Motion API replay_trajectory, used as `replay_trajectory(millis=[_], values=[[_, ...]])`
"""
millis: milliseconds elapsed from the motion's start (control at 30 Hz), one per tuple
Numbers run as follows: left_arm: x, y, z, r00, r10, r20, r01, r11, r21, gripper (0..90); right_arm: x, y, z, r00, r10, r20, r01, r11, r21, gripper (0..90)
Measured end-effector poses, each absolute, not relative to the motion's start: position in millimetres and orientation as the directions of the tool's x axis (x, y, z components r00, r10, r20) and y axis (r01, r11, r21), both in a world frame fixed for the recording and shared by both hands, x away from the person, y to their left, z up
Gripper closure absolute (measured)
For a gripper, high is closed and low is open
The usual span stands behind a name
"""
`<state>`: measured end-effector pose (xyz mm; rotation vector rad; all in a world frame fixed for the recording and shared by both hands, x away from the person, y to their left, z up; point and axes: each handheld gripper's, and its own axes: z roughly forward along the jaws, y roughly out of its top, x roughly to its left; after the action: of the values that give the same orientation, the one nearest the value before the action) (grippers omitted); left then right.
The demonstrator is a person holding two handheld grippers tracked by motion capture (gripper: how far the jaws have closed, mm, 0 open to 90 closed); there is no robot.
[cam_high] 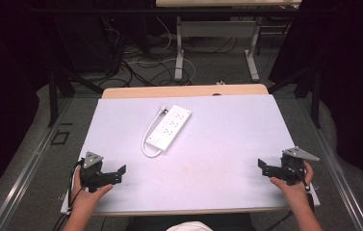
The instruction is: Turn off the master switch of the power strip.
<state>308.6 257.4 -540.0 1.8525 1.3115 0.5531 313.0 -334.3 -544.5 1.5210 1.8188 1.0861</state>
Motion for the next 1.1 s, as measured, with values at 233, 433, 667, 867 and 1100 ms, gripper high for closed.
replay_trajectory(millis=[233,433,667,867,1100], values=[[311,257,-541,0.366,0.925,-0.105,0.607,-0.151,0.781,0.4,309,-325,-545,-0.246,0.965,0.096,0.547,0.056,0.835,0.0],[309,253,-535,0.383,0.918,-0.104,0.588,-0.155,0.794,0.5,306,-322,-547,-0.254,0.965,0.069,0.517,0.075,0.853,0.0],[306,249,-530,0.4,0.909,-0.117,0.589,-0.157,0.792,0.5,303,-322,-544,-0.254,0.965,0.065,0.521,0.079,0.85,0.0],[302,245,-521,0.42,0.897,-0.136,0.576,-0.148,0.804,0.5,302,-321,-545,-0.251,0.966,0.059,0.524,0.084,0.847,0.7],[299,240,-516,0.426,0.894,-0.142,0.577,-0.147,0.803,0.5,301,-319,-544,-0.253,0.966,0.057,0.519,0.086,0.851,1.9]])
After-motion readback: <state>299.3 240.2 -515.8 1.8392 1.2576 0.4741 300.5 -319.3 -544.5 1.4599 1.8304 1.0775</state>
